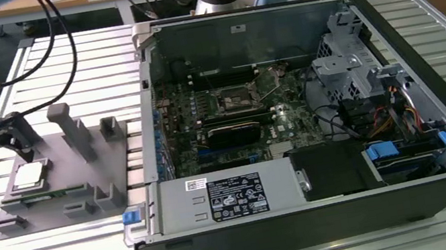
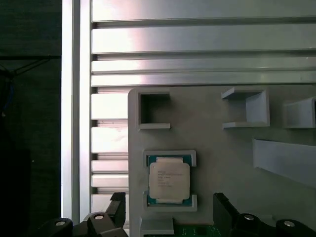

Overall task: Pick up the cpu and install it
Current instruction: 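Pick up the cpu and move it towards the insertion slot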

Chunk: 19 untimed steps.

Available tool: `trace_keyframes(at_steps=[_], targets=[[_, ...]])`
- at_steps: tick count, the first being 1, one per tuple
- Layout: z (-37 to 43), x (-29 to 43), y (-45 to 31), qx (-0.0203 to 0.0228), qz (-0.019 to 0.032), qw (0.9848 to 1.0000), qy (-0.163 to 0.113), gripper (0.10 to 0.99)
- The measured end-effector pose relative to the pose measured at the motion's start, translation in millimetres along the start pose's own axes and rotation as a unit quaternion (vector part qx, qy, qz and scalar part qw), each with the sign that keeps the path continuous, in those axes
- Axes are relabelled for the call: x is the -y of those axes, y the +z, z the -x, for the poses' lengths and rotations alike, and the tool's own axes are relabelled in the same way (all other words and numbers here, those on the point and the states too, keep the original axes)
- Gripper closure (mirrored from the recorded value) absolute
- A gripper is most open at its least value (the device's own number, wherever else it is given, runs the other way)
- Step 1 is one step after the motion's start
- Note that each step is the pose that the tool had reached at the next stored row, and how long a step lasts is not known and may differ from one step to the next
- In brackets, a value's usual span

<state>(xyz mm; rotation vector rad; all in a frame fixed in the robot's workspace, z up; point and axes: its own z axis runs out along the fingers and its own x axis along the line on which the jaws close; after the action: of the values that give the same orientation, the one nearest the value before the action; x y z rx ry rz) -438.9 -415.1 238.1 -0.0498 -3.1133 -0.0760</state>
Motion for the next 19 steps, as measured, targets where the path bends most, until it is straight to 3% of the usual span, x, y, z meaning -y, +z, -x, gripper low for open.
trace_keyframes(at_steps=[17, 18, 19], targets=[[0.8, 1.4, 30.9, -0.0003, 0.0011, 1.0000, 0.000, 0.302], [0.8, 1.5, 32.7, -0.0003, 0.0017, 1.0000, 0.000, 0.373], [0.9, 1.6, 34.5, -0.0003, 0.0021, 1.0000, 0.000, 0.373]])
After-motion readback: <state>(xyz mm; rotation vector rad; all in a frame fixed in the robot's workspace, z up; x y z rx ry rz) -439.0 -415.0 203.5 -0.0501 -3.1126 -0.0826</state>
